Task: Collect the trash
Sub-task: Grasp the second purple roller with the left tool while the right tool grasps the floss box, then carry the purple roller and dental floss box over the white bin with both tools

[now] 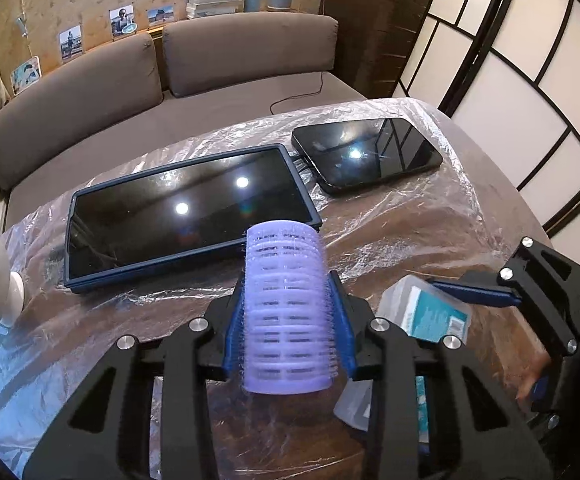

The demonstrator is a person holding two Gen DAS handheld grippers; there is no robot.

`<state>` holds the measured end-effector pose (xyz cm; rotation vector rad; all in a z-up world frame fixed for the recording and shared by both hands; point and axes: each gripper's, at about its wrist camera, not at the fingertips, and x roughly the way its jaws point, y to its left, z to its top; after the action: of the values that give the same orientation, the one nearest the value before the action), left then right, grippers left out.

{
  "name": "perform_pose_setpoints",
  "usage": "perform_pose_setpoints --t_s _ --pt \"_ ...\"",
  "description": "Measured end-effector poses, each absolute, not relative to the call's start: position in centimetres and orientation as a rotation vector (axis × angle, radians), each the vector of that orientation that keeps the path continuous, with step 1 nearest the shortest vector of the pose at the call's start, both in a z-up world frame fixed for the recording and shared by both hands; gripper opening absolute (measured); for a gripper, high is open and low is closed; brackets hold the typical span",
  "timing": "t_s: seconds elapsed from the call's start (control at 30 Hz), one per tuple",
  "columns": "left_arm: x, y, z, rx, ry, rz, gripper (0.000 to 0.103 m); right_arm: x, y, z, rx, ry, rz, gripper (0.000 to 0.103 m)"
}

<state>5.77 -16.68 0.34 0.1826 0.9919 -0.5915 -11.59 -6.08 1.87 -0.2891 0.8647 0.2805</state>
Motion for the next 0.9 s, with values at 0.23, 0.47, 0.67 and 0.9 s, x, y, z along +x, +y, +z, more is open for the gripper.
perform_pose_setpoints --t_s 0.23,0.47,0.67,0.9 --pt "5.3 -15.8 0.6 0.158 0.99 -0.573 0.039 -12.4 -6.8 2.6 -0.255 0.864 0.255 0.081" --pt "4.5 -14.8 1.0 0.127 0.984 -0.547 0.039 -13.6 -7.1 3.0 -0.234 0.862 0.234 0.081" --pt "3.3 -13.8 1.2 0.11 0.982 -0.517 0.039 -14.2 -7.4 3.4 -0.194 0.868 0.214 0.081" --pt "1.2 -13.4 1.9 0.124 0.964 -0.482 0.039 -15.4 -7.7 3.8 -0.162 0.879 0.185 0.081"
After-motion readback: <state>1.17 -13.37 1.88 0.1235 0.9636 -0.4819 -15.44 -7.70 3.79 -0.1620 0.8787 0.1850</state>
